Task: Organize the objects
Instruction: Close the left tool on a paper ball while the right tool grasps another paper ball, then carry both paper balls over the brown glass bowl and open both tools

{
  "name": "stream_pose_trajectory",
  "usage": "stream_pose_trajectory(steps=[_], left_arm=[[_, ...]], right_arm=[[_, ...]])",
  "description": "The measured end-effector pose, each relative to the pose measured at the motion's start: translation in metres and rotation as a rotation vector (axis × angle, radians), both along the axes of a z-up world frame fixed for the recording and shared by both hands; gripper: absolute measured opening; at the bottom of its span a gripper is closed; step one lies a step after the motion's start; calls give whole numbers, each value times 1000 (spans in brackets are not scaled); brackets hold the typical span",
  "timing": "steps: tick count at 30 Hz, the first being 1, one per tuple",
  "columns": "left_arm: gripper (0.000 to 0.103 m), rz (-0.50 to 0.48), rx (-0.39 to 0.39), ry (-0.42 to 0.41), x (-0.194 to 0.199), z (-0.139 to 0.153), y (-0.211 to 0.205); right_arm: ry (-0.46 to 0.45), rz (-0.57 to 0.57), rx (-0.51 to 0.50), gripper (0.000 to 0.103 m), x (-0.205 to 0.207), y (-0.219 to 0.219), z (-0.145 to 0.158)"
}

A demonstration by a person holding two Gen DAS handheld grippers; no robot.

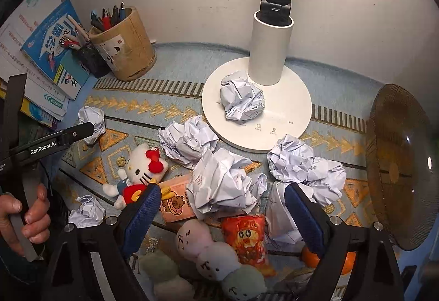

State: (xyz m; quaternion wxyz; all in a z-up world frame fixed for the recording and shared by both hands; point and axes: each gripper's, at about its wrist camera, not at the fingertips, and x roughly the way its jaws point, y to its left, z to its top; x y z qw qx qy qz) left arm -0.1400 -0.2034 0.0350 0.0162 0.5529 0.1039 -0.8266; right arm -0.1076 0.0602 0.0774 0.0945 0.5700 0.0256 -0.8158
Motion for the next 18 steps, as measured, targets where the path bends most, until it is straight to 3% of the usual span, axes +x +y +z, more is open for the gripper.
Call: stream_pose_trajectory(steps=[1, 3, 5, 7, 12, 18], left_arm=[[88, -12, -1, 0, -2, -1, 3], [56, -40, -7, -5, -3, -4, 11], [43, -58, -14, -5, 0, -4, 17], [43, -60, -17, 14, 8, 0, 22], [43, -70, 15, 66, 37, 22, 35], [43, -124, 37, 151, 65, 67, 64]], right_arm=[[-1, 0, 10, 81, -3, -1, -3], [-8, 2, 26, 69, -9, -2, -8], [-28, -3, 13, 54, -12, 1, -12], [-27, -14, -28, 49, -10, 7, -11], [12, -43, -70, 48, -1, 23, 4], [74, -78, -118, 48, 26, 46, 32]])
